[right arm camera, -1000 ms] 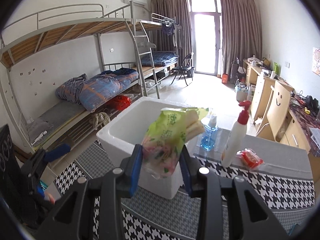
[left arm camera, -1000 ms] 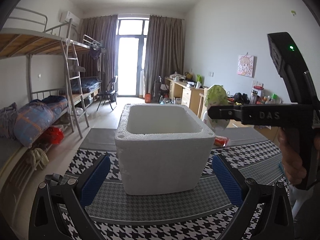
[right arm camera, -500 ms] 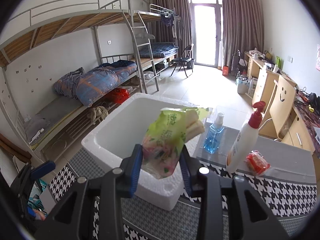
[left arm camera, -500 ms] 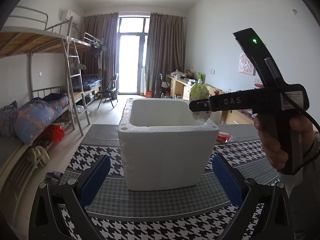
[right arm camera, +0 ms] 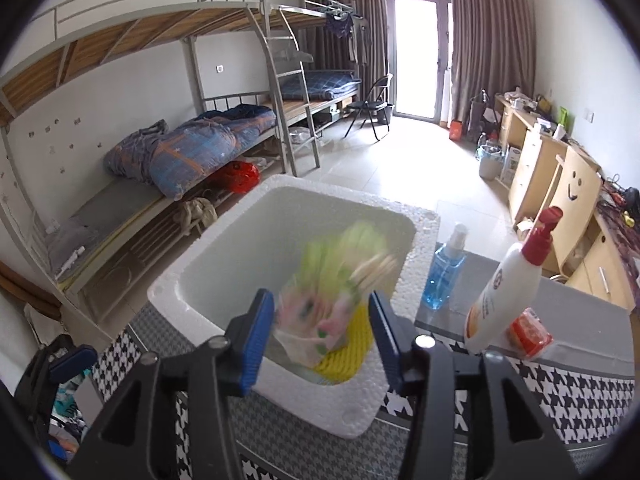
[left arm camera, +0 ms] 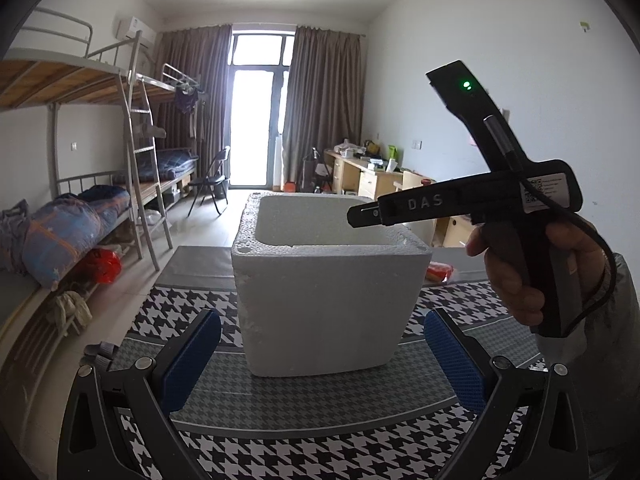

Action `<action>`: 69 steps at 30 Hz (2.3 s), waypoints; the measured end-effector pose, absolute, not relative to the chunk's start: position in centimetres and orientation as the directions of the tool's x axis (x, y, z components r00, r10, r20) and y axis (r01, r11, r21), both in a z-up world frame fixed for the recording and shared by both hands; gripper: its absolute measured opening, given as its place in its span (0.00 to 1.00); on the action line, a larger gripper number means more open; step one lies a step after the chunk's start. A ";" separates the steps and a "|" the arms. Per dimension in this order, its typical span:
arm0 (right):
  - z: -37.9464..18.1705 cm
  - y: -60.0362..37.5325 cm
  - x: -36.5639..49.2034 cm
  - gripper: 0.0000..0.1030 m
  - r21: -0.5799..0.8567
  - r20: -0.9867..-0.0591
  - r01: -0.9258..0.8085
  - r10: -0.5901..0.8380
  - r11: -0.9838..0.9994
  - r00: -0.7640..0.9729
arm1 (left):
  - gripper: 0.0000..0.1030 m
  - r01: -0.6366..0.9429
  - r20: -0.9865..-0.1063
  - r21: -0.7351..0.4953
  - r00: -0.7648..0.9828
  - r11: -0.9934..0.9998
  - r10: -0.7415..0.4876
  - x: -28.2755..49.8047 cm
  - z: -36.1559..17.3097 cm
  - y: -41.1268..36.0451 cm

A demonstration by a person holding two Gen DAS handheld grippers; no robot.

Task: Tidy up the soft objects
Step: 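Lower the right tool into the white box and open it to drop the wipes pack, then move both tools away from the box toward the white tissues and plastic bag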

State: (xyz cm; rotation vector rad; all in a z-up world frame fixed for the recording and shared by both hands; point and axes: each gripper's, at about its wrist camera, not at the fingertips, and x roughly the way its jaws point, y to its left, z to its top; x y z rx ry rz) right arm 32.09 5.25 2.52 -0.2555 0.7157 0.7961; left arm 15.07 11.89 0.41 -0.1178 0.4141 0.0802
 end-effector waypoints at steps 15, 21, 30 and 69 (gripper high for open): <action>3.6 1.4 30.0 0.70 0.081 -0.618 -0.715 0.598 0.694 0.510 | 0.99 -0.119 -0.409 -0.099 0.910 0.988 0.068 14.5 0.4 11.3; 3.7 -1.2 28.3 0.72 0.081 -0.588 -0.705 0.605 0.705 0.538 | 0.99 -0.120 -0.415 -0.102 0.907 0.987 0.067 14.1 0.2 10.9; 3.6 -3.3 25.9 0.78 0.069 -0.548 -0.691 0.606 0.720 0.577 | 0.99 -0.127 -0.413 -0.113 0.908 0.985 0.070 13.5 0.3 10.6; 1.4 -12.8 19.1 0.87 0.075 -0.455 -0.564 0.532 0.822 0.714 | 0.99 0.023 -0.419 -0.116 0.905 0.993 -0.069 12.9 0.7 4.4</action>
